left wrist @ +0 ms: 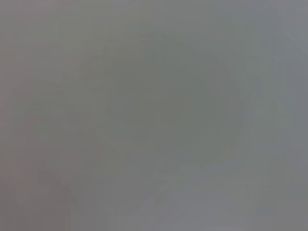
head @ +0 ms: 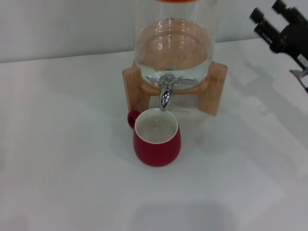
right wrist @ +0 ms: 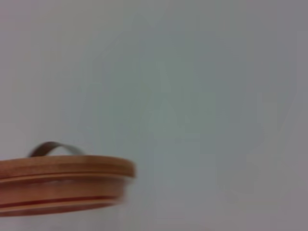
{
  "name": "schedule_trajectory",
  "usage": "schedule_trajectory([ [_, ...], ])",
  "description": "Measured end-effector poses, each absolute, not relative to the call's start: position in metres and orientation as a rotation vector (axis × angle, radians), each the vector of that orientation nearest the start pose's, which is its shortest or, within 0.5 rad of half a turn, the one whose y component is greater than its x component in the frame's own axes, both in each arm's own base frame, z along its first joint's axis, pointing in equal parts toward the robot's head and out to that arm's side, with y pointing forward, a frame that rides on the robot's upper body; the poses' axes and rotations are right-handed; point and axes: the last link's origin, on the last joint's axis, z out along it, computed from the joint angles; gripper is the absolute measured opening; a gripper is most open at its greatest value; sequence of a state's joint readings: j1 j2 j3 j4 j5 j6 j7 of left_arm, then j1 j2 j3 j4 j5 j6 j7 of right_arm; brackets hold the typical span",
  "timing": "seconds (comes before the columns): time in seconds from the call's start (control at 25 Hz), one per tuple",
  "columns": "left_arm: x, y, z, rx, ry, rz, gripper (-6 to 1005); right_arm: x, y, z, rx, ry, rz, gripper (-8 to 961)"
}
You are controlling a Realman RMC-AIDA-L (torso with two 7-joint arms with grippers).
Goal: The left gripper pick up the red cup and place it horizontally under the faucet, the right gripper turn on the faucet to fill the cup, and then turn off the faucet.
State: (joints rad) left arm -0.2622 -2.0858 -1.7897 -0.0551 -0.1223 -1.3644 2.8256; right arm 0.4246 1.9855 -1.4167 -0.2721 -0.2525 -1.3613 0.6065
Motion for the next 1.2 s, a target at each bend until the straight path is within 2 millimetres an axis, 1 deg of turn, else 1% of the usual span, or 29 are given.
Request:
schedule_trajectory([
  [0.2, -0.400, 0.256, 0.050, -1.194, -0.639, -0.713, 827, 0.295, 0.365, 0.063, -1.618, 0.376, 1.022, 718],
  [0.28, -0.401, 0.255, 0.052, -1.173, -0.641, -0.713, 827, 0.299, 0.371, 0.069, -1.563, 0.365, 0.976, 718],
  [0.56, -0.405, 0.253, 0.059, -1.112, -0.639, -0.717, 827, 0.313, 0.382, 0.082, -1.477, 0.391, 0.860, 719],
  [0.72, -0.406, 0.251, 0.062, -1.086, -0.642, -0.717, 827, 0.317, 0.382, 0.086, -1.444, 0.386, 0.831, 719],
  [0.88, -0.407, 0.252, 0.064, -1.077, -0.641, -0.719, 827, 0.327, 0.377, 0.089, -1.404, 0.412, 0.811, 718],
  [1.2, -0.404, 0.256, 0.064, -1.085, -0.637, -0.725, 827, 0.348, 0.365, 0.088, -1.356, 0.486, 0.771, 718],
])
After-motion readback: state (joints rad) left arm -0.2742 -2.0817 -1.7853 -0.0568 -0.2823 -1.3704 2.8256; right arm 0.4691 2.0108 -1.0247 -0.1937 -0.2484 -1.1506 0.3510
